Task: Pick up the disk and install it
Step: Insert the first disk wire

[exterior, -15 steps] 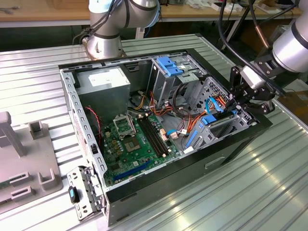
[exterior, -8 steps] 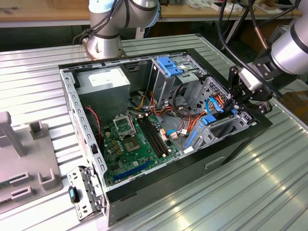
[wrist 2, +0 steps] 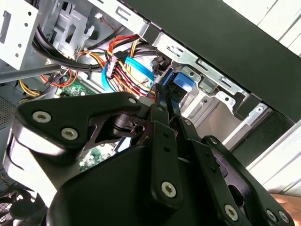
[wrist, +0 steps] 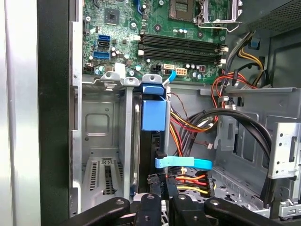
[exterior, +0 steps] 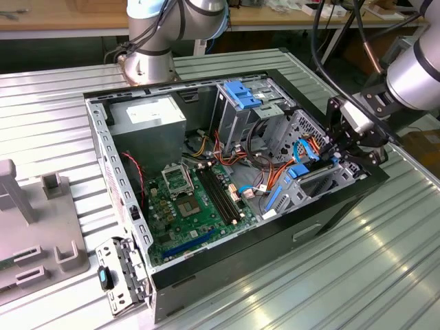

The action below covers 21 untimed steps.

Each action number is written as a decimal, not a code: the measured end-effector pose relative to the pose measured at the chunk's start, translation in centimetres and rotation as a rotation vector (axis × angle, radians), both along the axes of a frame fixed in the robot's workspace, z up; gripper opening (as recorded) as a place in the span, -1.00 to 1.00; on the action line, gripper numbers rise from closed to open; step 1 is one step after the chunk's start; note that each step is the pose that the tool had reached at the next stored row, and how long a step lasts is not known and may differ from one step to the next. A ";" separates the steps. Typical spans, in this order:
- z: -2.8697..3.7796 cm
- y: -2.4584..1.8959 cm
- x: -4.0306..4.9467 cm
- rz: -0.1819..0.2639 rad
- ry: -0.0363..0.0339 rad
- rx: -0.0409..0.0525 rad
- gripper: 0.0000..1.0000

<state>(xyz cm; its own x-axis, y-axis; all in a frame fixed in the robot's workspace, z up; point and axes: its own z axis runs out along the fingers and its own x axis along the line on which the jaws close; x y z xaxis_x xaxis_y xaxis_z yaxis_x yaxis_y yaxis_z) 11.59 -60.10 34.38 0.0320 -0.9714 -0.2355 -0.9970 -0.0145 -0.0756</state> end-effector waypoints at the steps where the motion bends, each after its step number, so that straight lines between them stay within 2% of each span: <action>1: 0.00 -0.05 0.00 0.000 0.0000 0.0000 -0.67; 8: -0.01 -0.08 -0.13 0.000 0.0000 0.0008 -0.67; 13: -0.37 -0.32 -0.23 0.000 0.0000 0.0009 -0.67; 21: -0.58 -0.33 -0.39 0.000 -0.0001 0.0010 -0.67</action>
<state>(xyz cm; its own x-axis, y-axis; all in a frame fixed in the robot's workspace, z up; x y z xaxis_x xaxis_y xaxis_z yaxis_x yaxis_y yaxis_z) 11.20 -60.43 33.80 0.0320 -0.9711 -0.2364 -0.9970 -0.0144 -0.0757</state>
